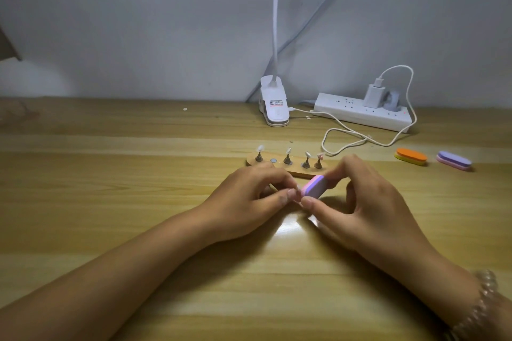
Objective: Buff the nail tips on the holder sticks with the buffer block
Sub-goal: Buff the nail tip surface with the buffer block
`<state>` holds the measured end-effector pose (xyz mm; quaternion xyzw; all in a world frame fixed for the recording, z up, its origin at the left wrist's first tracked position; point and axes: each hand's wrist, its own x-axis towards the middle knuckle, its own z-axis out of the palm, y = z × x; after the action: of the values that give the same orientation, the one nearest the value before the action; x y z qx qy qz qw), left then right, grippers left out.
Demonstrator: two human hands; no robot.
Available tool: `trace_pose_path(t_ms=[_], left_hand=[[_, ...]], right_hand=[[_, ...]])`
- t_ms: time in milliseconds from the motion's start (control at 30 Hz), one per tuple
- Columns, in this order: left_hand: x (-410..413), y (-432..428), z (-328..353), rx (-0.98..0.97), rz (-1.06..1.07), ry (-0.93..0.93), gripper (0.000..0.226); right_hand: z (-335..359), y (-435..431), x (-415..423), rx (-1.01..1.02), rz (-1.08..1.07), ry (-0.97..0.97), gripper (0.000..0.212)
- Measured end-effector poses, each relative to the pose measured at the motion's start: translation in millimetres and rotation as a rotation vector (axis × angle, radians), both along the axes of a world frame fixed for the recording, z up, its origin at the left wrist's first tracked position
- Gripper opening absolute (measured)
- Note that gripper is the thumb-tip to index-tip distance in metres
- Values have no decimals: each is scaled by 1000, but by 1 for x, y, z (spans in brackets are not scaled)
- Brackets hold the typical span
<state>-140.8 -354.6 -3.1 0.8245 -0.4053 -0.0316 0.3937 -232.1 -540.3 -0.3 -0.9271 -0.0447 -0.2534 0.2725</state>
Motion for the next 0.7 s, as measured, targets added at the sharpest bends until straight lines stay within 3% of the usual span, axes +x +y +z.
trace_pose_path(t_ms=[100, 267, 367, 533, 700], left_hand=[[1, 0, 0, 7, 2, -6, 16], [0, 0, 0, 5, -1, -2, 17], [1, 1, -1, 3, 2, 0, 16], [0, 0, 0, 5, -2, -2, 19], [2, 1, -2, 15, -3, -18, 10]], right_hand=[[-3, 6, -2, -136, 59, 8, 37], [0, -1, 0, -64, -12, -15, 34], [-1, 6, -2, -175, 71, -5, 35], [0, -1, 1, -29, 7, -6, 33], [-1, 5, -2, -73, 108, 11, 33]])
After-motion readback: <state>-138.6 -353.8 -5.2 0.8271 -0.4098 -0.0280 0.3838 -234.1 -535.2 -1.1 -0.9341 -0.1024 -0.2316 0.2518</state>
